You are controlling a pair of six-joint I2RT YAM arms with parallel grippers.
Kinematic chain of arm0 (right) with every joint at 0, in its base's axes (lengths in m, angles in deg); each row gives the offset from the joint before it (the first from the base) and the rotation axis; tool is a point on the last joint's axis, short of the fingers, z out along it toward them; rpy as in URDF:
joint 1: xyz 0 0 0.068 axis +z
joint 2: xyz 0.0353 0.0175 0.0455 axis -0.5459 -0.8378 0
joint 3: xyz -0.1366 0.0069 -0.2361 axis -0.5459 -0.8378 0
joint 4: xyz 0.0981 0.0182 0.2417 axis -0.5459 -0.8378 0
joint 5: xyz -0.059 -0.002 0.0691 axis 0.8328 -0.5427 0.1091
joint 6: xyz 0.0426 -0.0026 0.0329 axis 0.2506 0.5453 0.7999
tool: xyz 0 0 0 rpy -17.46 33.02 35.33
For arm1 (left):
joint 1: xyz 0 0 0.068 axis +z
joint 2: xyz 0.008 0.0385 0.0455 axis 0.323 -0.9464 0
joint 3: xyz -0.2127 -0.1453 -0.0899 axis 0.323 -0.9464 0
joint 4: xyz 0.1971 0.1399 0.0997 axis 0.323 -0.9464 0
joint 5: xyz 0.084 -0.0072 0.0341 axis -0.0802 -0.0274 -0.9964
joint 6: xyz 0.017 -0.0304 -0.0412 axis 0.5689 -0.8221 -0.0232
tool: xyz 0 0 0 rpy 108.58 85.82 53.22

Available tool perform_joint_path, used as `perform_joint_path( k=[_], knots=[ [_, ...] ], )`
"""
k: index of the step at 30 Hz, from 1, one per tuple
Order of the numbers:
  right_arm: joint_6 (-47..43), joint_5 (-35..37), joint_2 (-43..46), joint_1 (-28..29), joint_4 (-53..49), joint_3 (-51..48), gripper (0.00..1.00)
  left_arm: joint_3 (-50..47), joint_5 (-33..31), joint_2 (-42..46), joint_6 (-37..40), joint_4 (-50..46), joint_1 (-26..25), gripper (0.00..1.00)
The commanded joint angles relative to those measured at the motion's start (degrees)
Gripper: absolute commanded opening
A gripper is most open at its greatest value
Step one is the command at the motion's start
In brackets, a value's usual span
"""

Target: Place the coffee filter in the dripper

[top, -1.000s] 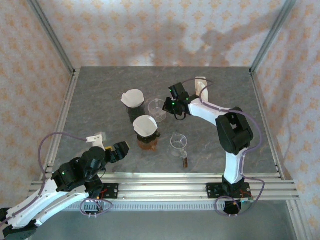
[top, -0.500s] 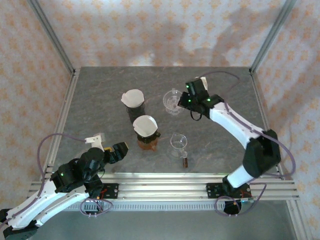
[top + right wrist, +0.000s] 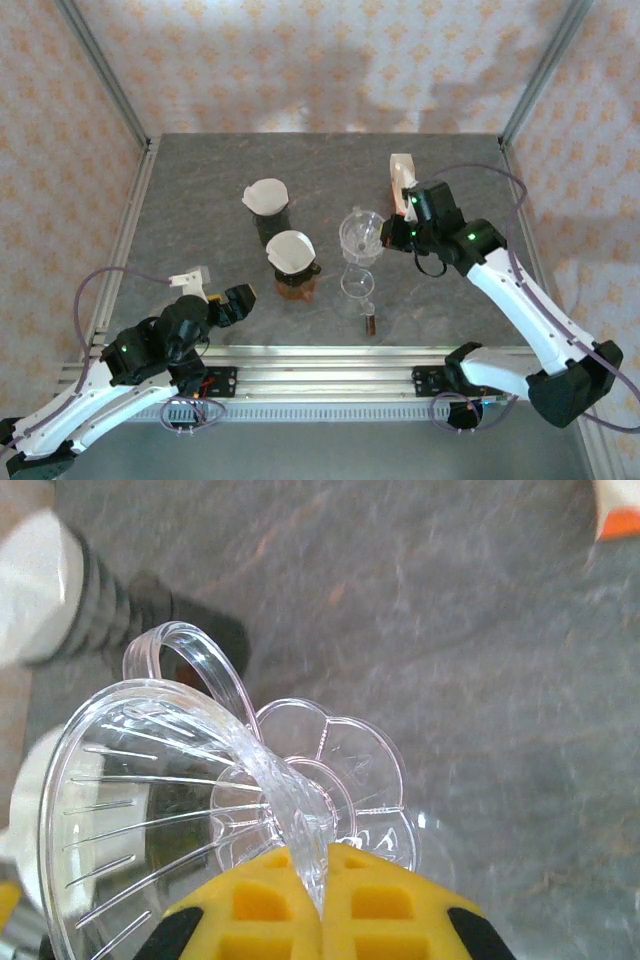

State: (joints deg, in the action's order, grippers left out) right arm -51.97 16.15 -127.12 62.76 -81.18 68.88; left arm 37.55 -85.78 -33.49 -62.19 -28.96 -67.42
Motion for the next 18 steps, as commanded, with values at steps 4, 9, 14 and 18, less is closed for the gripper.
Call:
perform_joint_path(
  k=[4,9,14,18],
  knots=[
    [-0.65,-5.07,1.85,2.22,-4.76,-3.09,0.00,0.53,-2.57,-0.43,-0.06,-0.80,0.72,1.00],
    [0.02,-3.57,2.20,4.53,-4.31,-5.25,0.00,0.36,-2.38,-1.13,-0.10,-0.28,0.75,1.00],
    [0.70,-2.85,2.82,4.79,-3.26,-6.85,0.00,0.35,-2.35,-1.27,0.03,0.00,0.76,1.00],
    [0.84,-1.73,3.04,4.91,-2.52,-7.63,0.00,0.19,-2.23,-1.27,-0.02,0.00,0.73,1.00]
  ],
)
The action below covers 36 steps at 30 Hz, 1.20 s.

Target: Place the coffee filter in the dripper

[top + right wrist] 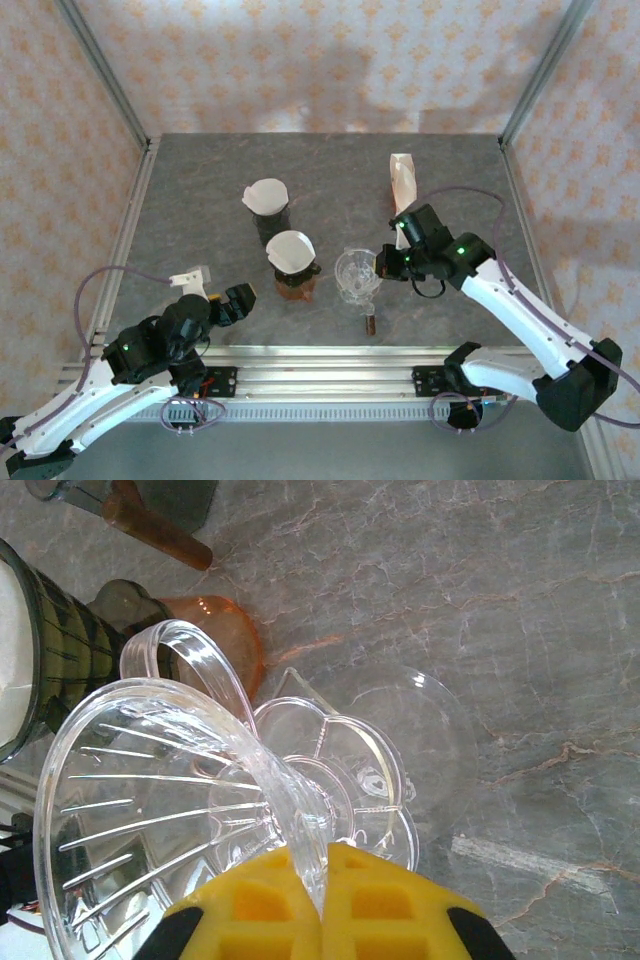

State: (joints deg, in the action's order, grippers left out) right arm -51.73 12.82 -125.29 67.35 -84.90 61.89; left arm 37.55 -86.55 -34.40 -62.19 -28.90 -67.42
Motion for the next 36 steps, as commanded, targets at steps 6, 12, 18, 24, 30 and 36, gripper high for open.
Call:
perform_joint_path(
  k=[6,12,18,24,30,36],
  knots=[
    [0.89,1.92,1.14,0.37,1.94,-1.72,0.05,-0.09,-1.20,-0.26,-0.16,-0.03,0.74,1.00],
    [1.43,2.00,1.68,0.38,2.60,-2.19,0.29,-0.43,-1.05,-0.34,-0.23,0.41,0.74,1.00],
    [1.58,3.75,3.81,0.45,2.63,-1.14,0.62,-1.37,-0.13,-1.23,-0.11,1.52,0.76,1.00],
    [1.64,11.53,8.31,0.38,-0.17,1.92,0.65,-6.04,5.35,-8.45,-0.38,11.56,0.76,0.79],
    [2.58,14.38,12.45,0.37,-0.70,1.94,0.65,-11.05,11.01,-25.62,-2.37,30.93,0.69,0.35],
    [2.34,14.86,13.63,0.38,-2.08,2.08,0.65,-14.00,9.83,-32.03,-4.24,42.52,0.71,0.13]
  ],
)
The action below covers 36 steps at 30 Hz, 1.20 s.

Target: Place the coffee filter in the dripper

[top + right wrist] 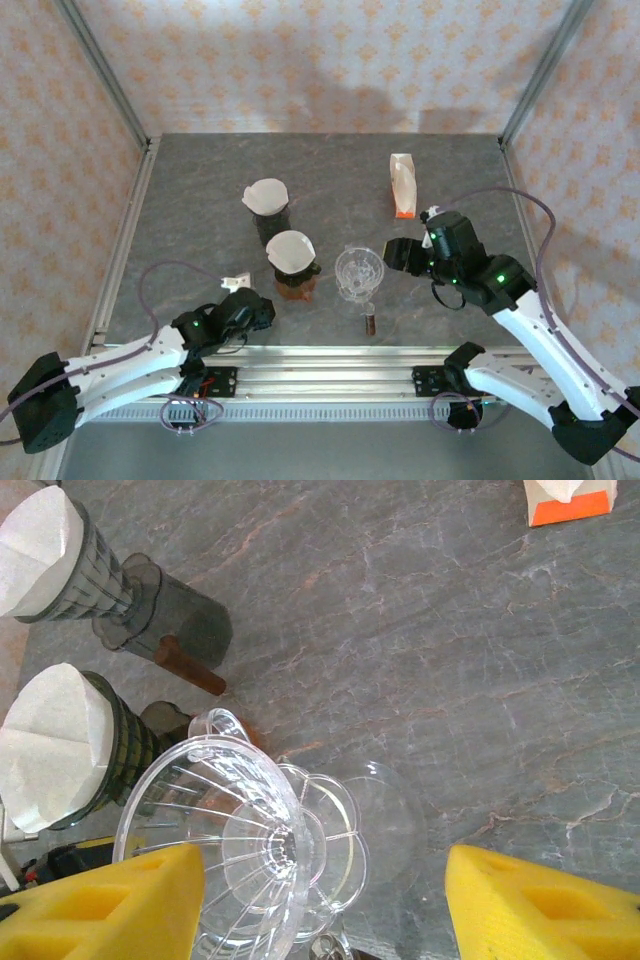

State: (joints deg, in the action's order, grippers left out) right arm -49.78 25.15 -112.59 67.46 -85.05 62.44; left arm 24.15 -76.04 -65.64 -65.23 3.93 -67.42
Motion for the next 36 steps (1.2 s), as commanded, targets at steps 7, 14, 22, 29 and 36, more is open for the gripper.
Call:
perform_joint_path(
  k=[7,14,22,29,36],
  knots=[
    [-0.46,3.40,1.55,0.32,-3.10,2.87,0.65,-5.53,-2.98,-1.73,-5.36,19.12,0.96,0.00],
    [-0.68,3.79,2.24,0.29,-3.62,3.16,0.65,-7.86,1.73,-11.40,-7.15,34.63,3.88,0.00],
    [-0.80,4.60,3.74,0.26,-5.23,3.13,0.65,-7.45,2.84,-19.57,-7.57,45.19,4.73,0.00],
    [-0.93,4.86,4.19,0.26,-6.00,3.33,0.65,-4.26,3.94,-25.10,-6.00,48.46,6.56,0.00],
    [-0.74,5.34,5.30,0.24,-7.09,2.59,0.65,-0.69,6.59,-34.06,-6.32,56.77,7.68,0.00]
  ],
)
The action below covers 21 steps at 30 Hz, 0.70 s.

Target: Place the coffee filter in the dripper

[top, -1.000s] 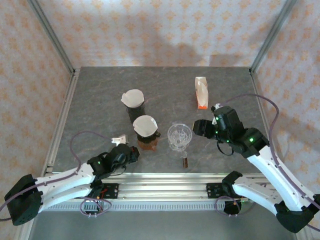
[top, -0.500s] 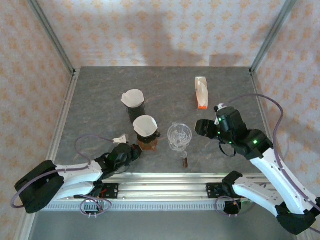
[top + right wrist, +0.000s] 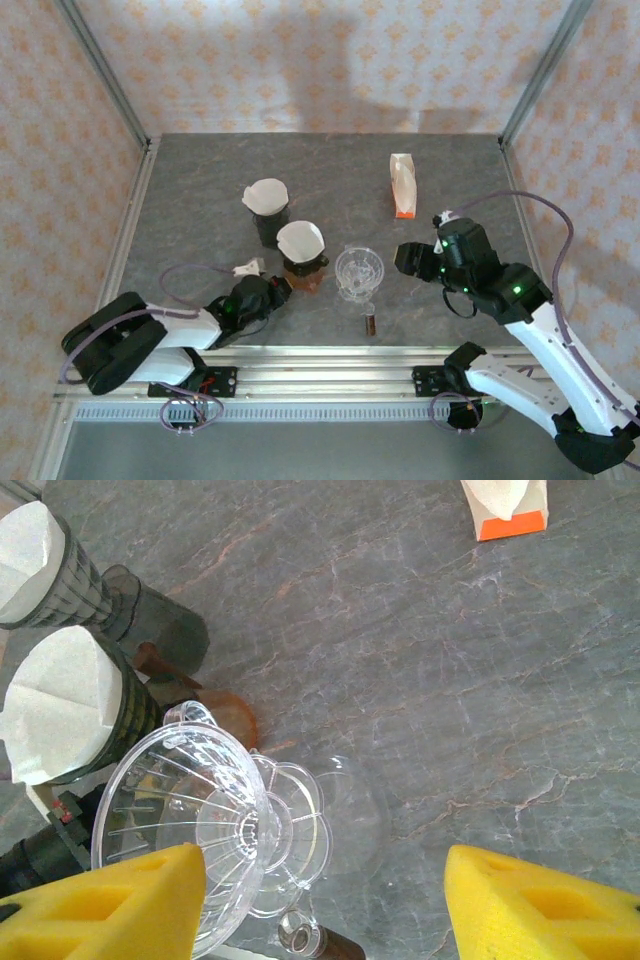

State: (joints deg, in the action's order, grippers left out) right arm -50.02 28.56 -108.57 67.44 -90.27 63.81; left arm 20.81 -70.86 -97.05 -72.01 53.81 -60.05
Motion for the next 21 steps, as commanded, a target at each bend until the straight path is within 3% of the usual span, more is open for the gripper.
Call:
perform_joint_path(
  k=[1,8,21],
  knots=[
    [-0.44,2.06,1.52,0.24,-1.87,1.04,0.64,3.03,1.57,-4.48,0.12,8.77,0.29,0.00],
    [-0.37,2.86,2.28,0.23,-2.77,0.26,0.65,6.14,1.86,-15.65,-2.53,20.93,0.36,0.00],
    [0.32,2.23,3.32,0.20,-2.16,-1.98,0.65,17.79,2.64,-23.25,-0.36,17.07,1.71,0.00]
  ],
)
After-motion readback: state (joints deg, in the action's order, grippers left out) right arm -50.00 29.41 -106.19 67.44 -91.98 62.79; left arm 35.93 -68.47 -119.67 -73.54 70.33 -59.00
